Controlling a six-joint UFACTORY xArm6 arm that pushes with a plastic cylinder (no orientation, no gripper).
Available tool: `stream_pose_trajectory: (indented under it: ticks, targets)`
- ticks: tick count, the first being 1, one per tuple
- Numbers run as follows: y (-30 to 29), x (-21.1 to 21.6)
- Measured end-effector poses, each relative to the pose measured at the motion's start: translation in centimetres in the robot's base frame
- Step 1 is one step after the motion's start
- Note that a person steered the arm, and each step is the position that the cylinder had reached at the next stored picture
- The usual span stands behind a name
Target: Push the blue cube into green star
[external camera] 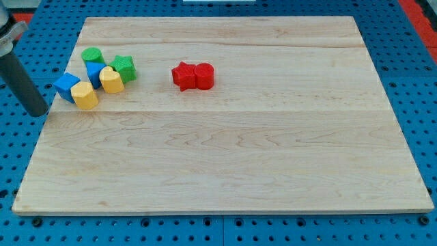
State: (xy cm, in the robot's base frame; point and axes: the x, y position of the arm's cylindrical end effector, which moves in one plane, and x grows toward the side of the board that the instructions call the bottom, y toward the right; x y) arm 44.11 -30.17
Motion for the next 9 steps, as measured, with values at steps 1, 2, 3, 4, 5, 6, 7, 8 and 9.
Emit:
stream_pose_trajectory:
  ticks: [1,2,3,4,5,6,7,8,9]
  targets:
    - [3.0,-3.1]
    - [3.3,-6.5]
    - [0.8,-5.0]
    - [-0.3,-5.3]
    - [0.2,-8.1]
    - [-0.3,-8.5]
    - [1.3,-8.8]
    - [3.9,-9.0]
    - [1.6,-8.2]
